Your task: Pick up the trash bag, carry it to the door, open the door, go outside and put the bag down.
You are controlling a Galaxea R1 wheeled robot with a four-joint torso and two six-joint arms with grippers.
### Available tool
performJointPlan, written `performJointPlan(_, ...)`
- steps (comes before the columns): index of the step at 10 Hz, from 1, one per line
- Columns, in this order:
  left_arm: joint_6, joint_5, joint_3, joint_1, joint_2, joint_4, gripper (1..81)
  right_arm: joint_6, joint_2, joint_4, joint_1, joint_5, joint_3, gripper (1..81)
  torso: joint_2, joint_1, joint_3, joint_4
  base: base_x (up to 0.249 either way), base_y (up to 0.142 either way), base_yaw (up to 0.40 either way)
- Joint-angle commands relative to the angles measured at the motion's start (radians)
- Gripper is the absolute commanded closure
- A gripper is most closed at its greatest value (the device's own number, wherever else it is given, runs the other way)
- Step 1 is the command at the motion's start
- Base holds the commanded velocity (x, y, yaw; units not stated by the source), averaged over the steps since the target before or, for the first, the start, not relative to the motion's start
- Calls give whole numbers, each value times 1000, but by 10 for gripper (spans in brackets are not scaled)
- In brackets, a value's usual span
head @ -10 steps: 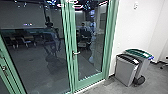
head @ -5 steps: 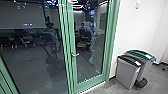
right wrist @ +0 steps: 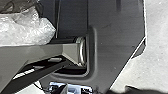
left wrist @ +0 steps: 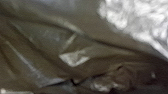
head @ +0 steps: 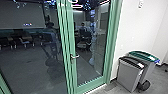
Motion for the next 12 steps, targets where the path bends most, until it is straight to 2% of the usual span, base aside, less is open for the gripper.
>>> performJointPlan(1, 6, 62, 2, -55, 0, 7, 811, -4, 5, -3, 46, -63, 2, 10, 0, 0, 0, 0, 162, -62, 0)
performJointPlan(10, 6, 59, 2, -53, -2, 7, 811, -4, 6, -5, 28, -52, 8, 10, 0, 0, 0, 0, 162, -67, 0)
performJointPlan(12, 6, 59, 2, -55, -2, 7, 811, -4, 16, -23, 20, -45, 3, 10, 0, 0, 0, 0, 162, -68, 0)
